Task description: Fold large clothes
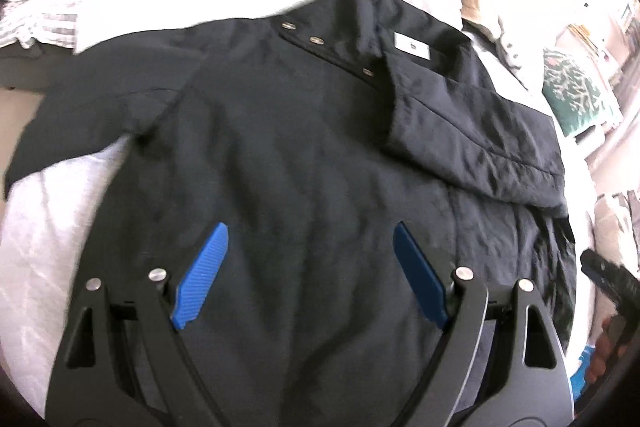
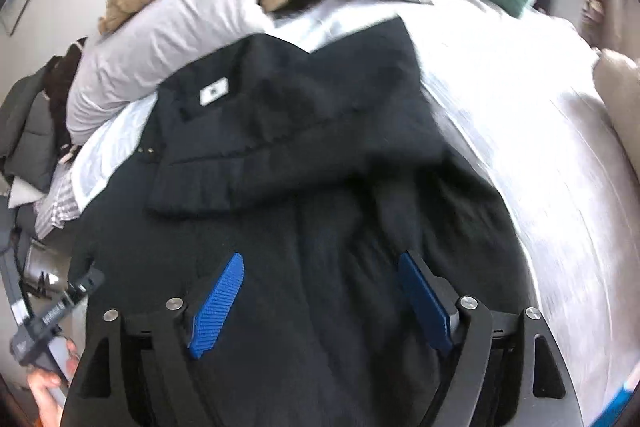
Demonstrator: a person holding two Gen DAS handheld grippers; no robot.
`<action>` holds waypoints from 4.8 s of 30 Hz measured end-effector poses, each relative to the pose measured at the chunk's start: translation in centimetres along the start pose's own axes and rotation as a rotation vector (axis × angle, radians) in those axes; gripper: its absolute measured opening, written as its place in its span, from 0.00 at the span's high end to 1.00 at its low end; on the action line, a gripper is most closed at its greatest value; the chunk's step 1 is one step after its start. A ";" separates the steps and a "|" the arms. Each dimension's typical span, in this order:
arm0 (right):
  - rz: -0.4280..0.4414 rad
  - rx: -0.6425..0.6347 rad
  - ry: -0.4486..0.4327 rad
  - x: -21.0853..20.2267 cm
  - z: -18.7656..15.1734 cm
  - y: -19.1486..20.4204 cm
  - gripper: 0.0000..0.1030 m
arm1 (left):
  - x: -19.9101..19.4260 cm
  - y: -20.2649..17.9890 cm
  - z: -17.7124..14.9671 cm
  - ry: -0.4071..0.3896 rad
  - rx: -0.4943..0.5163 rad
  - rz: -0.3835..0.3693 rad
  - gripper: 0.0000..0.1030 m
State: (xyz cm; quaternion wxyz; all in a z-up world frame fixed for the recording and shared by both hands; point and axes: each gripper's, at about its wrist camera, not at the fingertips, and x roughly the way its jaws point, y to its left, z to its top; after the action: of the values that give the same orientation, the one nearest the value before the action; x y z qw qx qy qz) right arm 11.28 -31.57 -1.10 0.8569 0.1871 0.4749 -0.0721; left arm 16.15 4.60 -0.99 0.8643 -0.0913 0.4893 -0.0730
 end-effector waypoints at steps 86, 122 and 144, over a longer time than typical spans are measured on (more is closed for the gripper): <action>0.128 -0.090 -0.008 3.1 2.0 4.7 0.19 | -0.5 -2.7 1.1 -0.093 0.504 -0.150 0.26; 0.070 0.031 -0.178 9.4 4.7 4.2 0.40 | 6.1 -1.5 7.0 -0.185 0.284 -0.046 0.26; -0.008 -0.214 -0.058 8.5 2.6 6.8 0.42 | 4.9 -3.5 3.1 -0.069 0.308 -0.008 0.23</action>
State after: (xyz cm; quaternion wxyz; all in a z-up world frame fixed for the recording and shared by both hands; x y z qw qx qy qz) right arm 19.89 -25.88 -5.29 0.8851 0.0903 0.4555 -0.0296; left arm 21.23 0.38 -2.72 0.8840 0.0381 0.4421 -0.1474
